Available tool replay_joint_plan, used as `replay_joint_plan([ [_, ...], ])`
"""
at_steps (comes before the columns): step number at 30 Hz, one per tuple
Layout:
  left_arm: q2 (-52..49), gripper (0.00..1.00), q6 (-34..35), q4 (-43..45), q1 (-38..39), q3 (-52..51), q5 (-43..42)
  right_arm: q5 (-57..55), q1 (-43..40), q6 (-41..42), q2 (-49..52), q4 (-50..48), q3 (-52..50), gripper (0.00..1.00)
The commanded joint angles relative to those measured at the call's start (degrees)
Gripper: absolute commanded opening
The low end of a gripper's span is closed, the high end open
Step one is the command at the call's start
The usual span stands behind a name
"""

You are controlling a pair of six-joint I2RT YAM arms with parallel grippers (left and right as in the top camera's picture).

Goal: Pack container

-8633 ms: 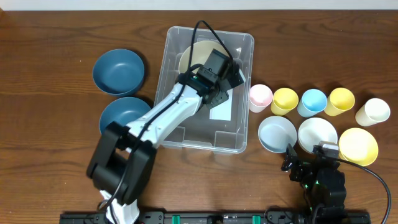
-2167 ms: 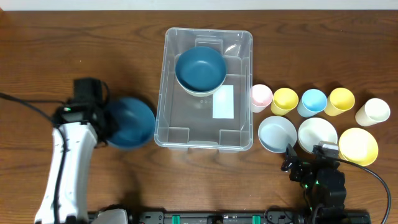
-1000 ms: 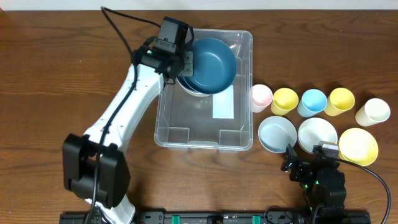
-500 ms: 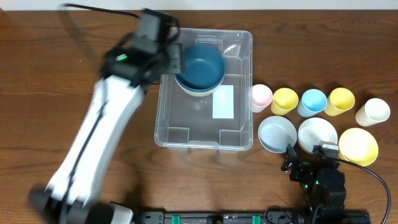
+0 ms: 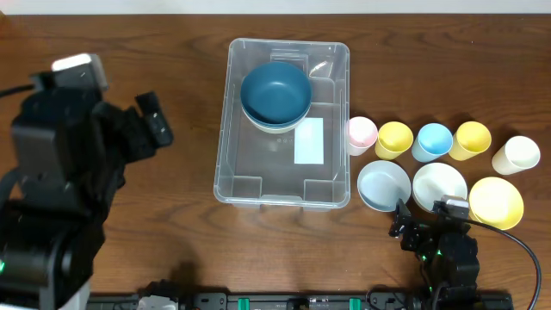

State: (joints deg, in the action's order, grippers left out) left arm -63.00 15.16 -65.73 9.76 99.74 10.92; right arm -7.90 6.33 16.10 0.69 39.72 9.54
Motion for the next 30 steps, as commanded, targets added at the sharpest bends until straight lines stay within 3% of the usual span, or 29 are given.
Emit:
replay_joint_plan([
  [1, 1.9, 0.98, -0.1, -0.9, -0.4, -0.1, 0.7, -0.2, -0.4, 0.6, -0.3, 0.1, -0.2, 0.99],
  [5, 2.8, 0.98, -0.1, -2.2, -0.4, -0.1, 0.7, -0.1, -0.4, 0.8, -0.3, 0.1, -0.2, 0.99],
  [12, 2.7, 0.98, -0.1, -3.0, -0.4, -0.1, 0.7, 21.6, -0.4, 25.6, -0.3, -6.5, -0.2, 0.99],
  [14, 2.7, 0.98, -0.1, -3.0, -0.4, -0.1, 0.7, 23.0, -0.4, 29.6, -0.3, -6.6, -0.2, 0.99],
  [17, 2.7, 0.98, -0.1, -3.0, -0.4, -0.1, 0.7, 24.4, -0.4, 28.6, -0.3, -7.9, 0.2, 0.99],
  [23, 2.7, 0.98, -0.1, -3.0, -0.4, -0.1, 0.7, 15.4, -0.4, 23.7, 3.5, -2.6, 10.1, 0.99],
  [30, 2.7, 0.98, -0.1, -3.0, -0.4, -0.1, 0.7, -7.7, -0.4, 20.4, 19.9, 8.1, 29.6, 0.99],
])
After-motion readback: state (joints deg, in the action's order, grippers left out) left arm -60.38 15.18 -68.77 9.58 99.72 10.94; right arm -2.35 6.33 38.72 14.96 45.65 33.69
